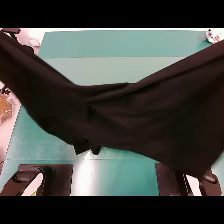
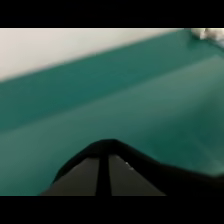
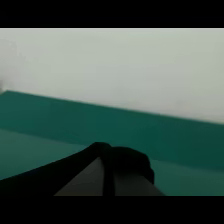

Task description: Fold the shirts.

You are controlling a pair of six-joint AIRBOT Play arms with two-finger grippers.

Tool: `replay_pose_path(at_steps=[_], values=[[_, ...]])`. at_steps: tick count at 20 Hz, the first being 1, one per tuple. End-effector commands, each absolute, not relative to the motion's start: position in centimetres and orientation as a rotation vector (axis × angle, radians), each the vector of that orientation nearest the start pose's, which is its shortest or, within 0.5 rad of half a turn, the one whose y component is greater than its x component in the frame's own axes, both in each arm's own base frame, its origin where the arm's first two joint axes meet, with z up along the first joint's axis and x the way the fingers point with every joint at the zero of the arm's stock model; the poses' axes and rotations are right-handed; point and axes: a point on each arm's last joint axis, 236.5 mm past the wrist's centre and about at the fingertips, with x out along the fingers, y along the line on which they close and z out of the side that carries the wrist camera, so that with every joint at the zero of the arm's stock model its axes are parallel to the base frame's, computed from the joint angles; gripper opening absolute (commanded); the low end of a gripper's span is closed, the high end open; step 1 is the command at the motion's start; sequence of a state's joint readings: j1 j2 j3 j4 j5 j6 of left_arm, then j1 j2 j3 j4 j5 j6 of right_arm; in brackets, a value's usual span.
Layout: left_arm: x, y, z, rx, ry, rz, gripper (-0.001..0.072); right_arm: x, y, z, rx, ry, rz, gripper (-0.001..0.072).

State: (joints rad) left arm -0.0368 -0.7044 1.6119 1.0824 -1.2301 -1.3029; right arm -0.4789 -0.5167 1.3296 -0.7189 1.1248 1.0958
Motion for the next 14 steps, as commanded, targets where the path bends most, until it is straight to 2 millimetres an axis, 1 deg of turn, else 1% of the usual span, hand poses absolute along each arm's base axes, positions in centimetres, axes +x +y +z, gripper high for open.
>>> replay_pose_path(at_steps=[1,3,4,5,6,8,10,12,14], values=[[30.7,-10.7,31.0,-0.039,0.443,-0.454,0.0025,30.1,2.7,27.8,0.257,0.392,0.260,0.0024],[34.3,-10.1,25.6,-0.104,0.475,-0.407,0.0025,33.1,1.3,22.3,0.337,0.482,0.233,0.0024],[36.0,-10.1,23.3,-0.124,0.466,-0.397,0.0025,34.7,0.6,20.0,0.345,0.506,0.219,0.0024],[37.6,-10.0,21.3,-0.153,0.446,-0.386,0.0025,36.3,0.0,17.8,0.345,0.524,0.206,0.0024],[39.1,-9.9,19.9,-0.175,0.419,-0.375,0.0025,37.7,-0.4,15.9,0.342,0.543,0.196,0.0024],[42.2,-9.5,17.9,-0.203,0.367,-0.351,0.0025,40.5,-0.4,12.6,0.331,0.598,0.200,0.0026],[44.6,-9.4,16.8,-0.218,0.334,-0.341,0.0025,42.9,0.2,10.0,0.305,0.650,0.229,0.0026],[46.5,-9.7,15.4,-0.231,0.314,-0.350,0.0025,45.2,0.6,8.4,0.288,0.680,0.250,0.0026],[47.7,-10.1,13.9,-0.207,0.314,-0.368,0.0025,47.9,0.6,7.7,0.277,0.679,0.249,0.0026]])
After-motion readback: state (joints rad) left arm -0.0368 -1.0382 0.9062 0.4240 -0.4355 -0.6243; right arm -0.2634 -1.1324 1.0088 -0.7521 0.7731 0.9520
